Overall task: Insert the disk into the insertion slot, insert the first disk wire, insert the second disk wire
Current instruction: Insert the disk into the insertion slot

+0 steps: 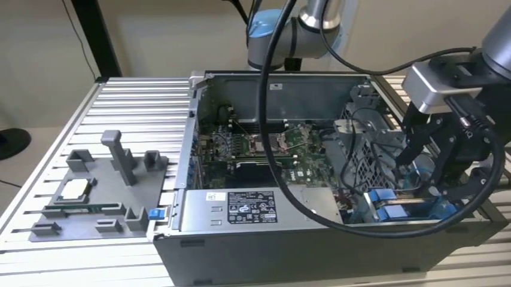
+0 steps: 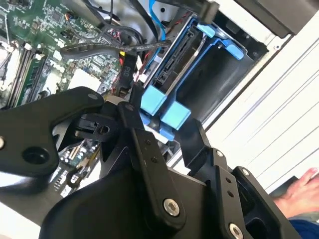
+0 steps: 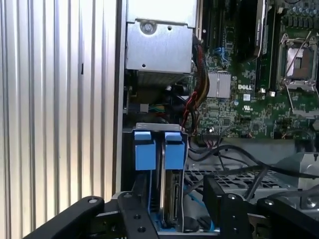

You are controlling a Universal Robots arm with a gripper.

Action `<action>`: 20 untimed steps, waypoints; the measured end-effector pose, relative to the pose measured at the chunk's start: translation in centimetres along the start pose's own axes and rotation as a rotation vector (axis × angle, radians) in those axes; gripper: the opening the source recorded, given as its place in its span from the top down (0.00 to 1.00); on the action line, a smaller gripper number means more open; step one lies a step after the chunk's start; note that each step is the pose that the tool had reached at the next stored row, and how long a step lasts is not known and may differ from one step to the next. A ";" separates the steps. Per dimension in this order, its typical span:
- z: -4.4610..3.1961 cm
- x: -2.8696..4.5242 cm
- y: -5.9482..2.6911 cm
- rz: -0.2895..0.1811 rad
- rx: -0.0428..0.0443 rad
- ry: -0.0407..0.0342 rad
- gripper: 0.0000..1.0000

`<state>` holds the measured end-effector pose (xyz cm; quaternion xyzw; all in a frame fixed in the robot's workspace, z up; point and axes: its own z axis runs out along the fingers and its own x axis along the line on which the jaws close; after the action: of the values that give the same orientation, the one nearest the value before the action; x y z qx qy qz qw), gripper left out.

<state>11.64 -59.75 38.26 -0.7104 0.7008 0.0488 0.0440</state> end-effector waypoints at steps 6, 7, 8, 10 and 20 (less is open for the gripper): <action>-1.42 -0.42 -0.01 0.000 0.0000 -0.0007 0.00; -1.41 -0.60 -0.01 0.000 0.0000 -0.0004 0.00; -1.38 -0.79 0.00 0.000 0.0000 -0.0004 0.00; -1.31 -1.23 -0.02 0.000 0.0009 0.0002 0.00; -0.89 -3.54 -0.15 -0.001 0.0093 0.0046 0.00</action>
<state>11.75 -56.36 39.60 -0.7107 0.7006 0.0439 0.0457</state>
